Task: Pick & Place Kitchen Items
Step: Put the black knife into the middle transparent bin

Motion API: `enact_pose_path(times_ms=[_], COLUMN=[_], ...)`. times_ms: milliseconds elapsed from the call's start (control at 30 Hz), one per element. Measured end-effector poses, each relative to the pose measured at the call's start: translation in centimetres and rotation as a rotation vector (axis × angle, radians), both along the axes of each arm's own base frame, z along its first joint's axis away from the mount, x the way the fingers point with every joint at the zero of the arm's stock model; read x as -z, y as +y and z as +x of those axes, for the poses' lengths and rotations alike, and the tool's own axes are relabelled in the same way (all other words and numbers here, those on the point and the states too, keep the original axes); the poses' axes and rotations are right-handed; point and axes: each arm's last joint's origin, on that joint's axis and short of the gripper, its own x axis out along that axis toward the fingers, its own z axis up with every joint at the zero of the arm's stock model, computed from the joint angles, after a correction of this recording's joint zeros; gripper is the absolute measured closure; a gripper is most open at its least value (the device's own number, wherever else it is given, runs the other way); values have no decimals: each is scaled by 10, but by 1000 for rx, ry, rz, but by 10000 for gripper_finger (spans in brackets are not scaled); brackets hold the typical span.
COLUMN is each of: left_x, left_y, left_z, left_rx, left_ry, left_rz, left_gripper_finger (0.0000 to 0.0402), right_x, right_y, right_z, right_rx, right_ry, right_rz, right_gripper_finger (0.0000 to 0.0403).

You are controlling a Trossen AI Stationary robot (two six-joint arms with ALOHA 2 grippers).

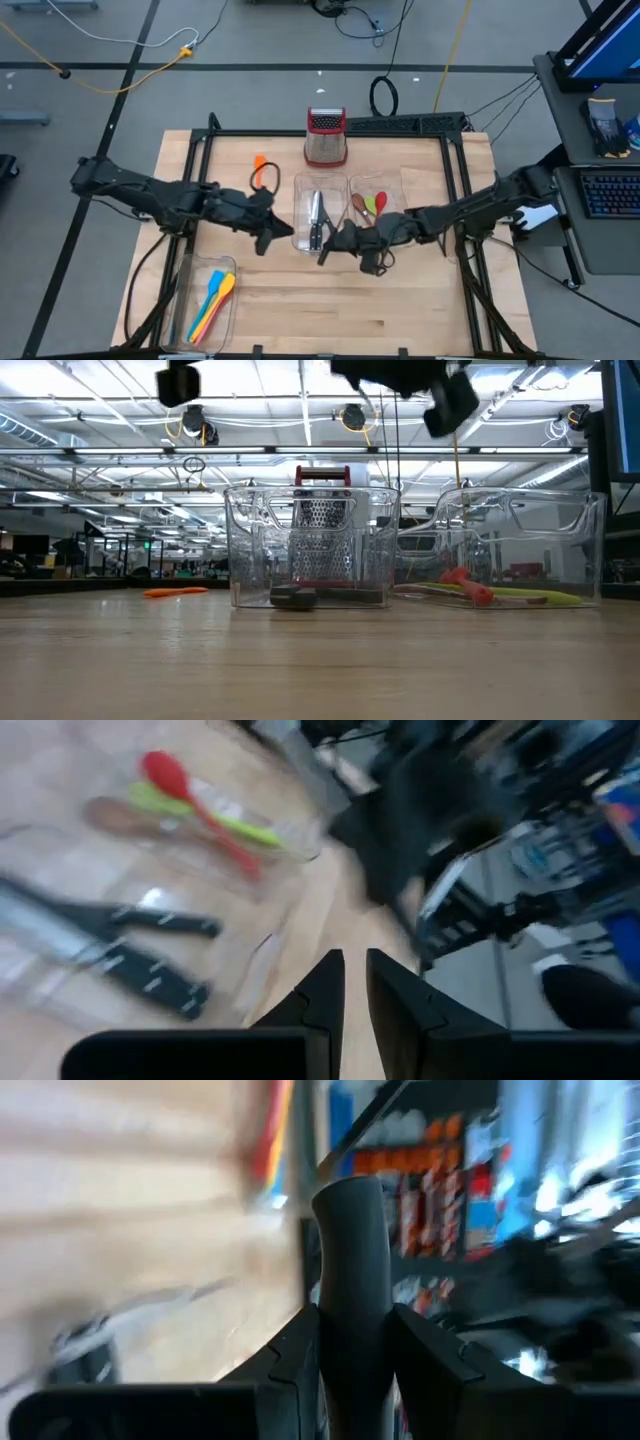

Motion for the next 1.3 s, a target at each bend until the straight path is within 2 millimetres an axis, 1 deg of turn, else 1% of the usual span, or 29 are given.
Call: enact_pose_path(times_ms=[100,167,233,333,467,600,767,900,1200,1300], left_x=[6,11,17,25,37,49,61,63,60,58], left_y=[1,3,4,8,12,12,12,11,8,7], left_z=[16,25,31,41,50,61,68,71,72,72], left_rx=[46,71,71,56,36,24,20,22,36,40], left_ry=[-23,-24,-10,7,39,62,96,86,51,41], left_rz=[-32,-52,-55,-46,-43,-50,-51,-52,-58,-59], left_gripper_finger=[354,354,345,312,252,199,161,150,149,148], right_x=[11,16,19,23,23,23,23,24,25,28], right_y=[-2,-3,-3,-2,-1,-1,-2,-1,-3,-3], right_z=[5,6,8,9,9,9,8,8,8,7], right_rx=[78,119,133,131,135,139,140,145,154,167], right_ry=[36,47,59,75,76,78,86,94,106,134], right_rz=[-53,-76,-81,-78,-64,-51,-49,-27,-26,-14], right_gripper_finger=[312,312,312,312,312,312,312,312,312,312])
